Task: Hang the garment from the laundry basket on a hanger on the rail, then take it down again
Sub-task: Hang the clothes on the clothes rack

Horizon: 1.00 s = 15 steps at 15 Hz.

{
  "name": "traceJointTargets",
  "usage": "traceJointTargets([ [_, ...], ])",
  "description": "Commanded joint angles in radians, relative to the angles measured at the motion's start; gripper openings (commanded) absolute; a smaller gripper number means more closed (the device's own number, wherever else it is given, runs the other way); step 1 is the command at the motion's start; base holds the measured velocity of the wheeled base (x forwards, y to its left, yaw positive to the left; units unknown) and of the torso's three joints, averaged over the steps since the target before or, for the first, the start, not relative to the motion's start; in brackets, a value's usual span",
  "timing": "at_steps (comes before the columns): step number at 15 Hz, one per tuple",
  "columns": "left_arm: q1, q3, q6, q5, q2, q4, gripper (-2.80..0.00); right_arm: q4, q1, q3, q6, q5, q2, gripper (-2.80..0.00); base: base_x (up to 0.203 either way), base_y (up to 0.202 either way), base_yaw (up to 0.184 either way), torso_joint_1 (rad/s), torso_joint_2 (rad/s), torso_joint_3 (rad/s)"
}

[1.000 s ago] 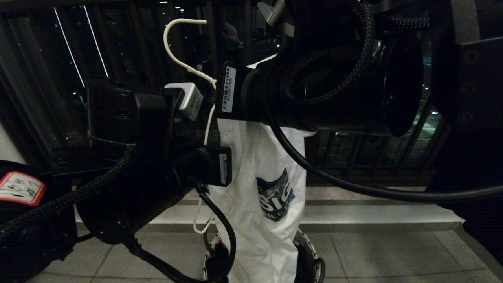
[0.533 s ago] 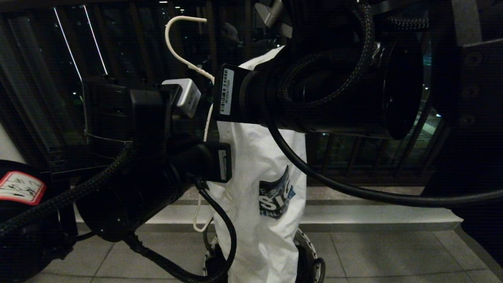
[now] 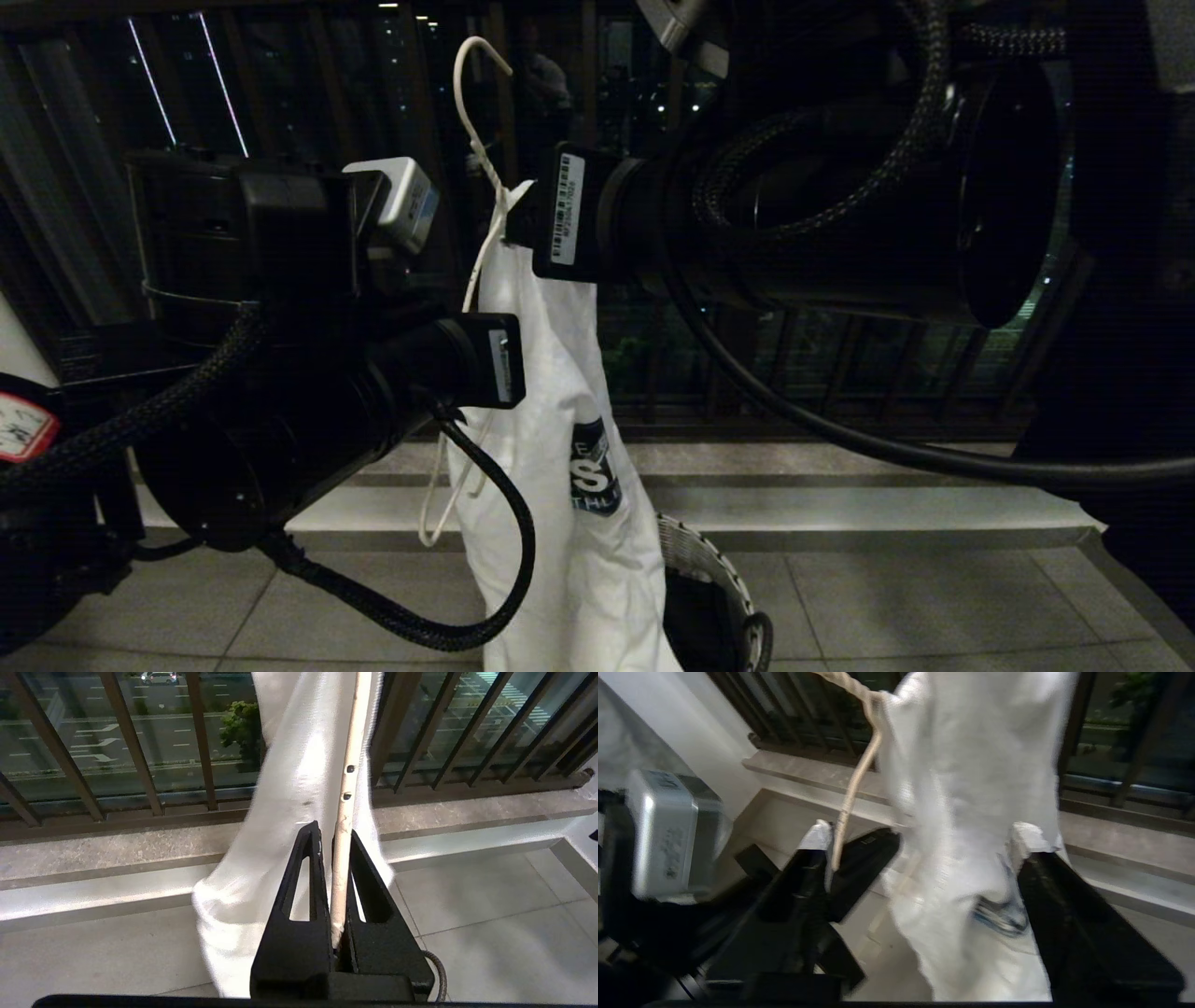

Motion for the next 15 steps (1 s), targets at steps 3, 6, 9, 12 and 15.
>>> traceJointTargets([
  [3, 0.001, 0.000, -0.001, 0.002, -0.011, -0.001, -2.80, -0.001, -0.008, 0.066, -0.012, -0.025, -0.058, -2.80, 0.000, 0.000, 0.000, 0.000, 0.00, 0.000],
  [6, 0.003, 0.002, 0.000, 0.002, -0.010, -0.001, -2.80, -0.002, -0.038, 0.084, -0.011, -0.025, -0.067, -2.80, 0.000, 0.000, 0.000, 0.000, 0.00, 0.000],
  [9, 0.001, 0.005, 0.000, -0.001, -0.019, -0.001, -2.80, -0.002, -0.081, 0.095, -0.014, -0.025, -0.076, -2.80, 0.000, 0.000, 0.000, 0.000, 0.00, 0.000],
  [12, -0.001, 0.023, 0.002, -0.070, -0.063, 0.001, -2.80, 0.002, -0.129, 0.095, -0.029, -0.027, -0.086, -2.80, 0.000, 0.000, 0.000, 0.000, 0.00, 0.000],
  [15, -0.009, 0.042, 0.005, -0.098, -0.080, 0.002, -2.80, 0.007, -0.146, 0.116, -0.034, -0.030, -0.115, -2.80, 0.000, 0.000, 0.000, 0.000, 0.00, 0.000],
])
